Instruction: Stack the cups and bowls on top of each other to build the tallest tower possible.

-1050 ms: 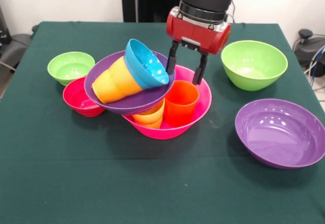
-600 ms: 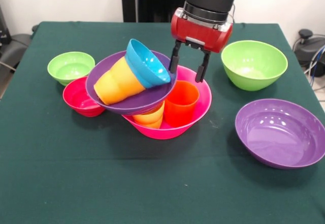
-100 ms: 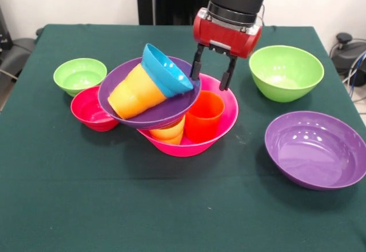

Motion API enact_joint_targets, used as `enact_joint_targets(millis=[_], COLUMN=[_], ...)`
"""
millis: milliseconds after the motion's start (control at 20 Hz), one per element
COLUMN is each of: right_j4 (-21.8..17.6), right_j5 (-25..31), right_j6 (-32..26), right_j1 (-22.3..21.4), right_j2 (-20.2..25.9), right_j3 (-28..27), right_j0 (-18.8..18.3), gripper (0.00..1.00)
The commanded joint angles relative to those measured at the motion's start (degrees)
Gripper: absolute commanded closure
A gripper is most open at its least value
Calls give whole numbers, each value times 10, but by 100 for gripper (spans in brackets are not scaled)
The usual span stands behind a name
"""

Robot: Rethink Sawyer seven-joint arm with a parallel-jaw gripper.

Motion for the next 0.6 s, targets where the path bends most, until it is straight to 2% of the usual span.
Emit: enact_joint_targets(millis=[50, 600], right_j4=[-49, -49], right_j5=[-9, -15], right_j6=[-47, -41], right_j1=[16, 21], right_j2=[1, -16], right_j3=[35, 31], right_j0=[20, 35], gripper=[0, 0])
